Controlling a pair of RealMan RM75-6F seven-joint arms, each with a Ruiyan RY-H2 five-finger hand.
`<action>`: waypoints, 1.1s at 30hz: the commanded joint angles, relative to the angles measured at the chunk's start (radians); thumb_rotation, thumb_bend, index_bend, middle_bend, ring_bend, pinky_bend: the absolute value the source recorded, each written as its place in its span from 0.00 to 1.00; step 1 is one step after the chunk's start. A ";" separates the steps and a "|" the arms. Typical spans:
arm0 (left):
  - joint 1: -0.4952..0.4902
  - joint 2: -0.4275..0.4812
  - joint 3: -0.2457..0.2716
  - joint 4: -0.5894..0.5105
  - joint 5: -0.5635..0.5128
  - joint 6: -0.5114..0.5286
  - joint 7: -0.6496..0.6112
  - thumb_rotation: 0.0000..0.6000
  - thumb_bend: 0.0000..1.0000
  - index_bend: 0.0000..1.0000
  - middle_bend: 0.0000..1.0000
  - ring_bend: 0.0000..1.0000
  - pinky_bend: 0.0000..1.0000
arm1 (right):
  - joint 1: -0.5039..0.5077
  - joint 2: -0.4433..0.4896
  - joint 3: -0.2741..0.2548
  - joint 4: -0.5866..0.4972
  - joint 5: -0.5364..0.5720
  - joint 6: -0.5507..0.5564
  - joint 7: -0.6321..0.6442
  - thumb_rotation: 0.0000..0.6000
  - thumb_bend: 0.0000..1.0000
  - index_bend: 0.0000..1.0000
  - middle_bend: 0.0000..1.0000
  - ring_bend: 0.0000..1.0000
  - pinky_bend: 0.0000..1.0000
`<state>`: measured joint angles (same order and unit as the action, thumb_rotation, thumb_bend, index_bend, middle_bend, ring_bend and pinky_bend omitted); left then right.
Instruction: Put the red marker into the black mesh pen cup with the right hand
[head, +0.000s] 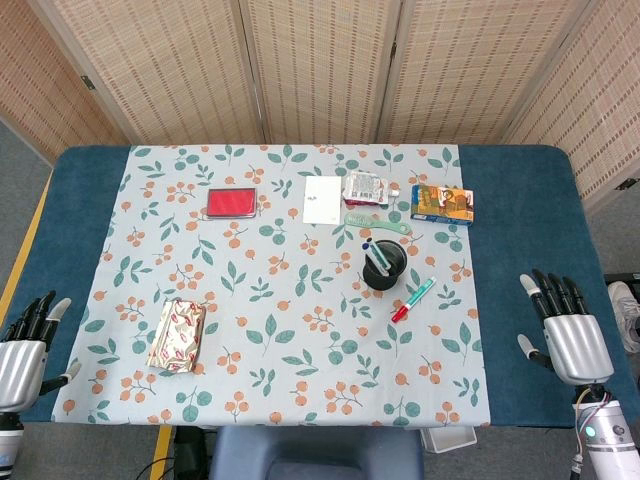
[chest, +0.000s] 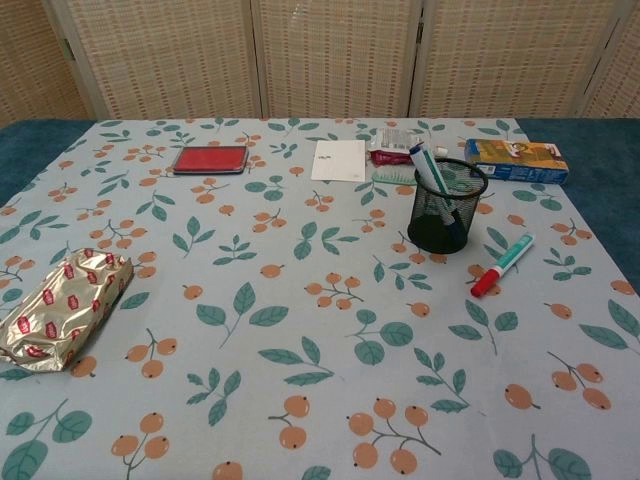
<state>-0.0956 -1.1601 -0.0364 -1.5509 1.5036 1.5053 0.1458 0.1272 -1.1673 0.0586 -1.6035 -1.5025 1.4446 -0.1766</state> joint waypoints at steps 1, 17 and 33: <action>-0.002 -0.003 -0.001 0.001 -0.004 -0.007 0.005 1.00 0.21 0.02 0.00 0.00 0.25 | -0.001 0.001 -0.002 0.000 0.000 -0.003 0.001 1.00 0.28 0.00 0.00 0.00 0.00; 0.013 0.015 -0.010 -0.013 -0.022 0.011 -0.005 1.00 0.21 0.02 0.00 0.00 0.25 | 0.139 0.018 -0.008 -0.032 -0.071 -0.193 -0.023 1.00 0.28 0.08 0.00 0.00 0.00; 0.032 0.024 -0.011 -0.038 -0.026 0.032 0.002 1.00 0.21 0.02 0.00 0.00 0.25 | 0.294 -0.018 0.051 -0.055 0.062 -0.381 -0.359 1.00 0.31 0.36 0.14 0.00 0.00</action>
<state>-0.0634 -1.1358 -0.0471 -1.5894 1.4772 1.5368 0.1479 0.4068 -1.1731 0.1015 -1.6583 -1.4569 1.0774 -0.5221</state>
